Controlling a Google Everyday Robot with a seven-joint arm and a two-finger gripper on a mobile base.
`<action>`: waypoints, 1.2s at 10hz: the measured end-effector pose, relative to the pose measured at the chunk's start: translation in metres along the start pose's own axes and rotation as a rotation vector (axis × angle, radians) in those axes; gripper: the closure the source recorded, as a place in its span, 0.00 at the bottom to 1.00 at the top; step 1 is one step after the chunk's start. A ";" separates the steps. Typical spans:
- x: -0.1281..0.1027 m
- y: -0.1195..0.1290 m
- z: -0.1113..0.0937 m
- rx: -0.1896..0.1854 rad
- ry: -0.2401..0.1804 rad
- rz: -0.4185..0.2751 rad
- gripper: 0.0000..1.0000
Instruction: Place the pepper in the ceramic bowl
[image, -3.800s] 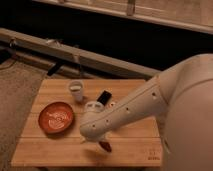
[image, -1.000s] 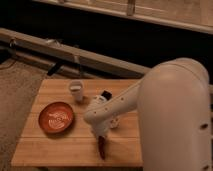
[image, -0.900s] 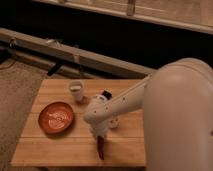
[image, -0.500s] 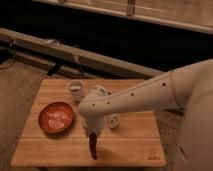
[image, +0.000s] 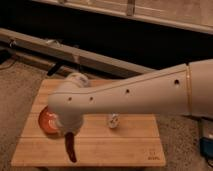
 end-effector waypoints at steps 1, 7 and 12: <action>0.000 -0.029 -0.004 0.017 -0.002 -0.050 1.00; 0.026 -0.120 0.053 0.004 -0.052 -0.183 1.00; 0.087 -0.156 0.097 -0.087 -0.080 -0.120 1.00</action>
